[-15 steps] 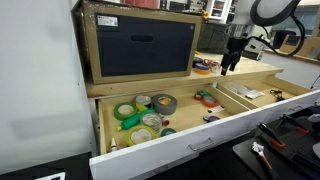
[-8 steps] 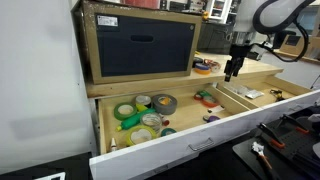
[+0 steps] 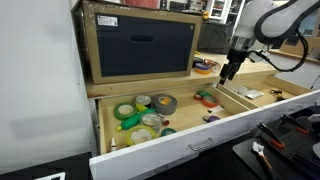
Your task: Remove the orange tape from the drawer
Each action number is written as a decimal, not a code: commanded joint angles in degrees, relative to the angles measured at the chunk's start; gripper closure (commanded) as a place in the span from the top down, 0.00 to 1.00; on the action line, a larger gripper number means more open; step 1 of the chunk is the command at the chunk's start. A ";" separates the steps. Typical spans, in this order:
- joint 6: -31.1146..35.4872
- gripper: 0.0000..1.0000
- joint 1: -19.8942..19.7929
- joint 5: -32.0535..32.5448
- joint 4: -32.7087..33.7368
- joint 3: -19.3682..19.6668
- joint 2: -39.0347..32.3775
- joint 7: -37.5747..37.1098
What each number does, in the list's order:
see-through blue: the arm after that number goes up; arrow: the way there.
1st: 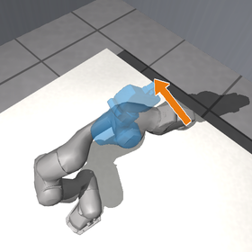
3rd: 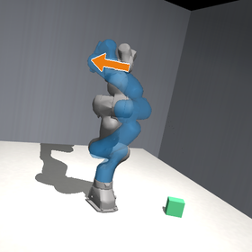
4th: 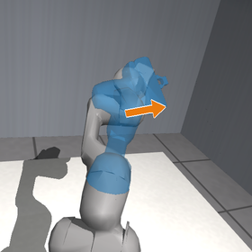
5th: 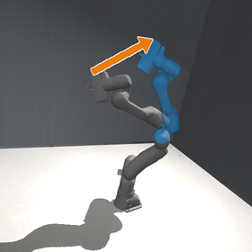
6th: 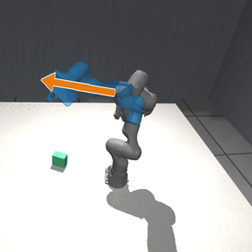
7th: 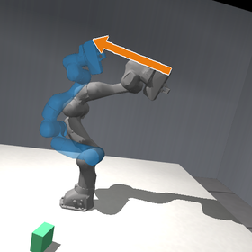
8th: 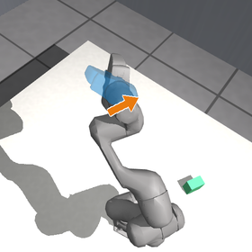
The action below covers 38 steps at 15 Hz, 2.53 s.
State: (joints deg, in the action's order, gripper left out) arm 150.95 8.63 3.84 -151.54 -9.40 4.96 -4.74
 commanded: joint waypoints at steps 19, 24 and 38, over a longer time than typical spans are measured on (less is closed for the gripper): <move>10.56 1.00 5.66 12.27 15.84 6.78 -31.83 3.58; 8.99 1.00 10.91 15.68 21.15 9.97 -36.19 2.93; 9.00 1.00 -1.29 11.19 19.43 4.56 -35.43 13.59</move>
State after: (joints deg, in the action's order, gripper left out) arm 159.91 10.87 17.59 -131.99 -2.18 -30.72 4.61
